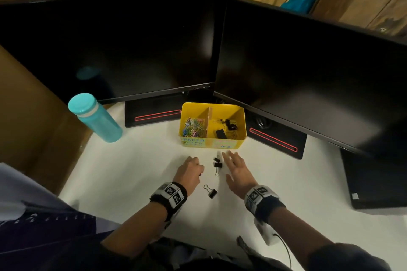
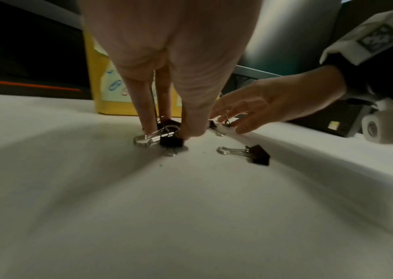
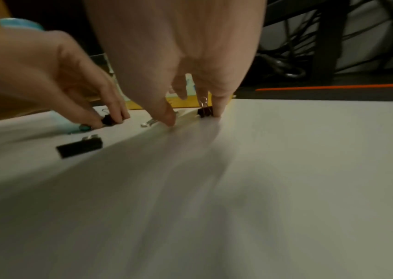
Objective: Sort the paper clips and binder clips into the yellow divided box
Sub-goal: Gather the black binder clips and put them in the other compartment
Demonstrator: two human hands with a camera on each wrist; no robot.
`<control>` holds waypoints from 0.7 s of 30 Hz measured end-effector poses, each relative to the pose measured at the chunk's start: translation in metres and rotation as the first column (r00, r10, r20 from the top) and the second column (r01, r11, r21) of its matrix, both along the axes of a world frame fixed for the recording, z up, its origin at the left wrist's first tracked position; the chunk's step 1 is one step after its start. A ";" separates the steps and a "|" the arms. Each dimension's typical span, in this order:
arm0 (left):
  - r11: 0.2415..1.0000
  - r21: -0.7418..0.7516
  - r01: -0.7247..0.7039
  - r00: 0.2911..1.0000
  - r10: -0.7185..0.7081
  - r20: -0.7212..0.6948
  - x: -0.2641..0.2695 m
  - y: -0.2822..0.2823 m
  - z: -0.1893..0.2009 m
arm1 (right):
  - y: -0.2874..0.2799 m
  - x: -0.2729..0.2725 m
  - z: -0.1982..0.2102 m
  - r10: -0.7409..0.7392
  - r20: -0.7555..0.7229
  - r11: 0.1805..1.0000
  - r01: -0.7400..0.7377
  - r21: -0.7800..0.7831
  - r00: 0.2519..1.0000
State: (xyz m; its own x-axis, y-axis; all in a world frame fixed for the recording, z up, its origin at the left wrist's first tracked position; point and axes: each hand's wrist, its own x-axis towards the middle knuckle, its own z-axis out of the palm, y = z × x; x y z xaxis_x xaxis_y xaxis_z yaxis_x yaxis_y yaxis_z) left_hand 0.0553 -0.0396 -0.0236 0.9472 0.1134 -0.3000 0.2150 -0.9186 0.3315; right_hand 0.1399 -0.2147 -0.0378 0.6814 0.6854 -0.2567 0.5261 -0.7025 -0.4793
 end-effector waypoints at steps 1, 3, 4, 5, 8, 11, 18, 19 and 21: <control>1.000 -0.016 -0.025 1.000 0.025 -0.002 -0.002 0.005 0.002 | 0.005 -0.002 -0.001 0.033 -0.006 0.999 -0.034 -0.011 0.999; 0.996 -0.060 -0.071 0.997 0.070 -0.015 -0.003 0.014 0.009 | 0.013 -0.003 -0.003 0.103 0.001 0.994 -0.103 -0.026 0.995; 0.993 -0.083 -0.086 0.996 0.085 -0.014 -0.004 0.017 0.013 | 0.016 -0.001 -0.004 0.140 0.016 0.990 -0.140 -0.028 0.990; 0.991 -0.104 -0.088 0.996 0.088 -0.001 -0.004 0.018 0.020 | 0.018 0.000 -0.005 0.175 0.039 0.984 -0.174 -0.031 0.984; 0.985 -0.166 -0.048 0.986 0.074 0.151 0.006 0.013 0.045 | 0.017 0.007 -0.009 0.221 0.126 0.974 -0.224 0.013 0.967; 0.961 -0.275 -0.028 0.918 0.133 0.373 0.035 0.003 0.075 | 0.001 0.011 -0.012 0.202 0.170 0.971 -0.220 0.097 0.965; 0.976 -0.219 0.003 0.899 0.093 0.428 0.089 -0.004 0.088 | -0.023 0.010 0.001 0.064 0.093 0.985 -0.078 0.152 0.994; 0.985 -0.168 0.050 0.893 0.032 0.448 0.083 -0.004 0.085 | -0.027 0.011 0.000 0.045 0.085 0.987 -0.057 0.148 0.995; 0.977 -0.033 0.209 0.870 -0.170 0.463 0.061 -0.005 0.075 | -0.036 0.013 -0.001 -0.002 0.063 0.986 -0.009 0.165 0.998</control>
